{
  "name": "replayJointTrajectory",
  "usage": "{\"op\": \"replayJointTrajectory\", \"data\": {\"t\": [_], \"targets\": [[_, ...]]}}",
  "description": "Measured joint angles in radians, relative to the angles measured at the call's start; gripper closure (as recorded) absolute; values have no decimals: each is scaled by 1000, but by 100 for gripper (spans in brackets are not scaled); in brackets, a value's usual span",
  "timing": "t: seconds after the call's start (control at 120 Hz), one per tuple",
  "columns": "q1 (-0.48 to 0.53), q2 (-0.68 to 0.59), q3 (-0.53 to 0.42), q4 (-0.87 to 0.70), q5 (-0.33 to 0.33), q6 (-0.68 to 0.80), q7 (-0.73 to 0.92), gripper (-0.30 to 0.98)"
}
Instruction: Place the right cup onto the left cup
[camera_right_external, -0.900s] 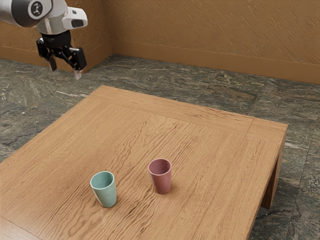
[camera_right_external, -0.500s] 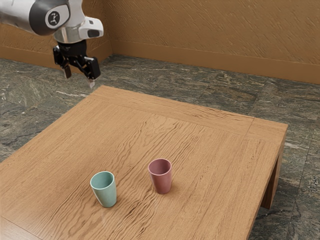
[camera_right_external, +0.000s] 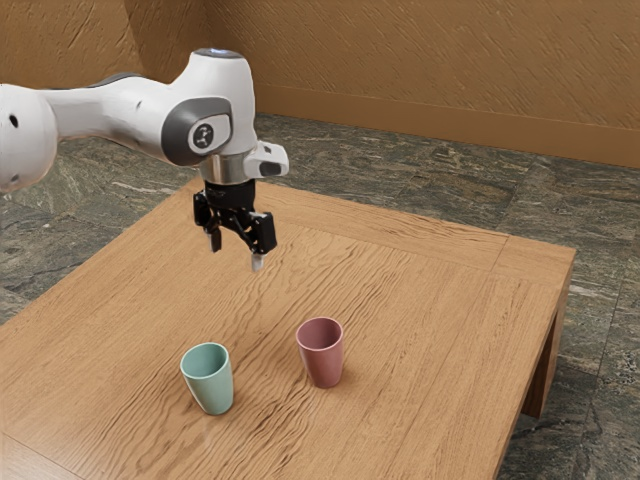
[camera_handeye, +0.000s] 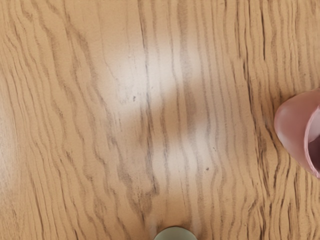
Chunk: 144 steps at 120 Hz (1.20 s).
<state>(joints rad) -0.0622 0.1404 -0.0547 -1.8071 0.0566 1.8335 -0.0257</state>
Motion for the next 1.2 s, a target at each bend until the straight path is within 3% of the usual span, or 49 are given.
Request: {"op": "replayJointTrajectory", "data": {"t": [0.317, 1.092, 1.2], "targets": [[-4, 52, -66, -100, -48, 114, -59, 0], [-29, 212, -88, -103, -45, 350, -143, 0], [-35, 214, -88, -102, -35, 358, -147, 22]]}}
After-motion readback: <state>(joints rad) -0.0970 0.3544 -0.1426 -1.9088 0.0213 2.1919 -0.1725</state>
